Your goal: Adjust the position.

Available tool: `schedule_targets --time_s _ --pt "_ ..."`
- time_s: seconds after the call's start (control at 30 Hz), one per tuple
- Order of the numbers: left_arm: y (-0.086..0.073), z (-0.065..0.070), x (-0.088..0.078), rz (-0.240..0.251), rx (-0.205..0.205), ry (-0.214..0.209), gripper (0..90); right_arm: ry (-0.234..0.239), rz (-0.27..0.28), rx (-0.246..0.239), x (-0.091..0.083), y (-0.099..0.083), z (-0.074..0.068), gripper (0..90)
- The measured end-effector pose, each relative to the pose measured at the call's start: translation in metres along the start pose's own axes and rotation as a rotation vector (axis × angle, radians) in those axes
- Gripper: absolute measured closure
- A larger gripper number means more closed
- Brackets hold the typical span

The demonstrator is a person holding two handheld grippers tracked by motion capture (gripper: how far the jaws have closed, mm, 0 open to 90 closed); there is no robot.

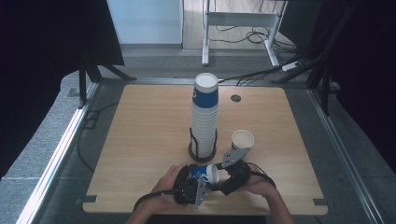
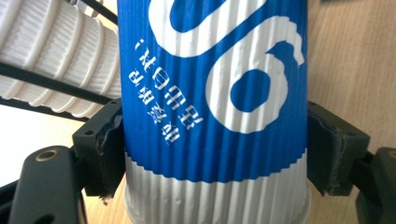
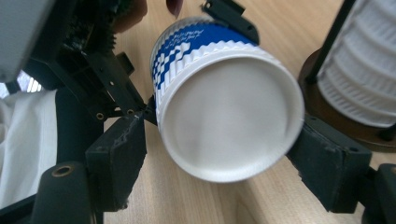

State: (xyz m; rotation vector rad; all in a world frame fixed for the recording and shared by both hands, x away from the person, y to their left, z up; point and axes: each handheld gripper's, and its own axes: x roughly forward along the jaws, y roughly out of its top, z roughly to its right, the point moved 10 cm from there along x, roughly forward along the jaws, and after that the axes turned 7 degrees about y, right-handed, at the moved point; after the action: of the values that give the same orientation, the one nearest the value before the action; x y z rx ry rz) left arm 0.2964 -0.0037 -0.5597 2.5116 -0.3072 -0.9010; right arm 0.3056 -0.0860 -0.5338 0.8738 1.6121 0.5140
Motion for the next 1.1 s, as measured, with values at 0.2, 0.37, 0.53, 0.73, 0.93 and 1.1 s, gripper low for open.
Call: schedule_targets --time_s 0.2,0.37,0.53,0.73,0.93,1.1 --pt "0.003 0.006 0.0 0.004 0.022 -0.015 19.3 0.021 -0.022 0.004 0.01 0.001 -0.001 23.5" --pt "0.002 0.005 0.0 0.0 0.017 -0.015 18.9 0.029 -0.017 0.012 0.01 0.001 0.0 25.5" --pt "0.002 0.005 0.0 0.0 0.018 -0.018 19.1 0.033 -0.017 0.013 0.01 0.001 0.0 25.3" --pt "0.001 0.004 0.0 0.002 0.014 -0.016 19.4 0.024 -0.023 0.022 0.011 0.001 0.001 23.3" --pt "0.004 0.002 0.001 0.018 0.004 -0.006 19.4 0.033 -0.077 -0.007 0.0 0.002 -0.002 22.8" --pt "0.007 -0.004 0.001 0.023 0.006 0.009 19.5 0.032 -0.175 -0.005 -0.011 0.002 0.003 22.6"
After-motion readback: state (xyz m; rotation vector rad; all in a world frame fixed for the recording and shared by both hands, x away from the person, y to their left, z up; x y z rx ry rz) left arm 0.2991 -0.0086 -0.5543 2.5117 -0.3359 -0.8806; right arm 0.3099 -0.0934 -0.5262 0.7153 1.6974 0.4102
